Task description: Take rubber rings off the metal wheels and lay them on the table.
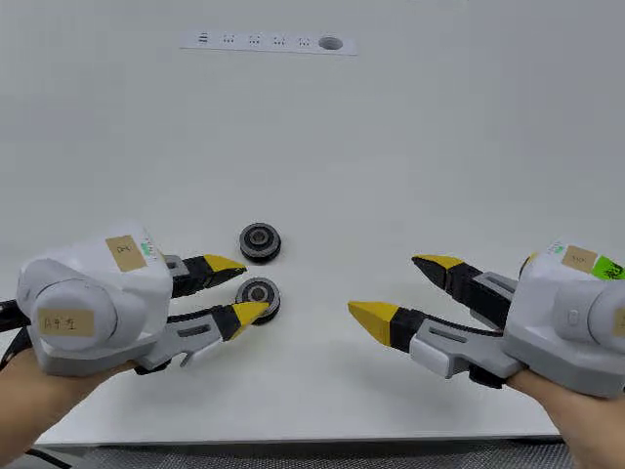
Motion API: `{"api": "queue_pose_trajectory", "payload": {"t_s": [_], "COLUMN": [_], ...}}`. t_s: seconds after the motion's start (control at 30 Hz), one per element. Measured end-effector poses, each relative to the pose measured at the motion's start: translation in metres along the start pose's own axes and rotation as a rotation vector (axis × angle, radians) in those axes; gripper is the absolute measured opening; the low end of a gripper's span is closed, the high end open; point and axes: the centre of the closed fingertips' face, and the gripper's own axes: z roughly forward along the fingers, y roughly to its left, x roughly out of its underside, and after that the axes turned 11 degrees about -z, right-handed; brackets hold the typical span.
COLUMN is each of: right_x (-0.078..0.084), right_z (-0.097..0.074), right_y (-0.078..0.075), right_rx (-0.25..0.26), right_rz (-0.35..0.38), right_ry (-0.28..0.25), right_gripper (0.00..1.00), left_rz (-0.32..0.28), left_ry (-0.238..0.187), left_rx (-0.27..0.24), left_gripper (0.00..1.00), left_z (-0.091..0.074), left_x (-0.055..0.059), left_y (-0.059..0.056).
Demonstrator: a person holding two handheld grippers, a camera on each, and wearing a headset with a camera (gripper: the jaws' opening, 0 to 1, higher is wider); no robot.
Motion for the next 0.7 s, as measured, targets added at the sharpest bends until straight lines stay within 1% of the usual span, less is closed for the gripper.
{"api": "queue_pose_trajectory", "payload": {"t_s": [0.13,0.27,0.6,0.7], "right_x": [0.0009,0.0009,0.0016,0.0019], "right_z": [0.0008,0.0006,0.0004,0.0006], "right_y": [0.0004,0.001,0.0003,0.0002], "right_rx": [-0.003,-0.004,-0.004,-0.004], "right_rz": [0.003,0.01,0.018,0.017], "right_ry": [0.001,0.0,0.0,0.0], "right_gripper": [0.58,0.58,0.58,0.58], "left_rz": [-0.001,-0.014,-0.018,-0.014], "left_ry": [0.001,-0.004,0.004,0.013], "left_rx": [0.007,0.014,0.026,0.028], "left_gripper": [0.23,0.21,0.17,0.16], "left_z": [0.0017,0.0035,0.0047,0.0048], "left_x": [0.0001,-0.0008,0.0018,0.0037], "left_y": [-0.0013,-0.0021,-0.0037,-0.0044]}}
